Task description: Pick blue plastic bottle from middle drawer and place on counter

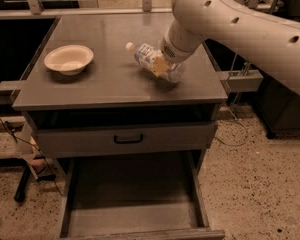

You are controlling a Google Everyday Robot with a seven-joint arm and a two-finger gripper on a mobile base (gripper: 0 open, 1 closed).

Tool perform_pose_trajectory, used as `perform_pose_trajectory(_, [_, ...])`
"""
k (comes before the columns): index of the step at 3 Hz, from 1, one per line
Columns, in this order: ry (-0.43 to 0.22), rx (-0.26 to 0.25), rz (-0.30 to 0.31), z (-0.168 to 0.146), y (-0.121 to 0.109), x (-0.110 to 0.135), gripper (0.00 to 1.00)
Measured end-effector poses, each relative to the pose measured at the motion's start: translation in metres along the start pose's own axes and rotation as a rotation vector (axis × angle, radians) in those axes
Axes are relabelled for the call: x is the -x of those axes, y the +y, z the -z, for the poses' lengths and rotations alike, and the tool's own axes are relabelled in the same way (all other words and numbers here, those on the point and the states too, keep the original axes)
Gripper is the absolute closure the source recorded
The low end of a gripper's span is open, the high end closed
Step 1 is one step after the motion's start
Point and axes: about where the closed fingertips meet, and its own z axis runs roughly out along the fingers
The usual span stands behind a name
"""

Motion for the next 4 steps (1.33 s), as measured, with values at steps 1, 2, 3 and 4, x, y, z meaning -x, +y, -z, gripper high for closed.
perform_pose_trajectory(1, [0.018, 0.031, 0.017, -0.0212, 0.0034, 0.0058, 1.0])
perform_pose_trajectory(2, [0.019, 0.034, 0.018, -0.0233, 0.0036, 0.0062, 0.81])
perform_pose_trajectory(3, [0.019, 0.034, 0.018, -0.0233, 0.0036, 0.0062, 0.58])
perform_pose_trajectory(4, [0.019, 0.034, 0.018, -0.0233, 0.0036, 0.0062, 0.36])
